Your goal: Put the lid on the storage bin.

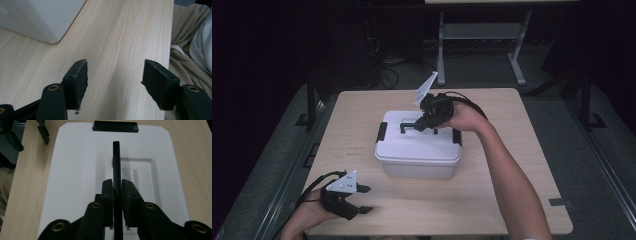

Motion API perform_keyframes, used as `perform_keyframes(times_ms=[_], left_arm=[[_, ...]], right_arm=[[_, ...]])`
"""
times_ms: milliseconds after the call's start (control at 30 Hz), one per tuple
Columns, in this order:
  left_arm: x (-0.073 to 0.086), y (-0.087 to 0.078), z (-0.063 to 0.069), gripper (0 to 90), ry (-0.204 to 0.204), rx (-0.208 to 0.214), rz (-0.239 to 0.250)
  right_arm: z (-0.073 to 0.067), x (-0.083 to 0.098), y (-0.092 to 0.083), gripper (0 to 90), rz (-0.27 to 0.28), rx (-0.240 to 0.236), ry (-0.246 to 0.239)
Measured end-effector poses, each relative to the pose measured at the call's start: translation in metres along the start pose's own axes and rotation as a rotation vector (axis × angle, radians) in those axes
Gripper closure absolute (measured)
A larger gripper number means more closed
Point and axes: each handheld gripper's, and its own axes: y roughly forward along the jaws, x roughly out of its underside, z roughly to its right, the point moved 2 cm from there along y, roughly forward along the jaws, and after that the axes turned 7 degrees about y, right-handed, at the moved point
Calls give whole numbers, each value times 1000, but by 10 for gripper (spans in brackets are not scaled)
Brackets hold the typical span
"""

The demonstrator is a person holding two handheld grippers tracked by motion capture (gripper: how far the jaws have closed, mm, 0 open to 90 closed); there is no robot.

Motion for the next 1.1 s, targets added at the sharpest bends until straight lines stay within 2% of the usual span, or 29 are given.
perform_keyframes(times_ms=[300, 433, 567, 800, 1100], left_arm=[[-1, 1, 2, 365, -3, -1, -6], [1, -1, 2, 361, -9, -12, -10], [2, -3, 2, 360, -10, -15, -13], [3, -5, 2, 360, -17, -23, -11], [3, -4, 2, 354, -17, -24, -12]], right_arm=[[-11, 2, -7, 657, 5, -5, 14], [-15, 1, -11, 645, 22, 1, 17], [-18, 1, -16, 633, 10, 17, 14], [-24, 7, -30, 617, 24, 37, 24], [-26, 16, -40, 590, 19, 56, 41]])
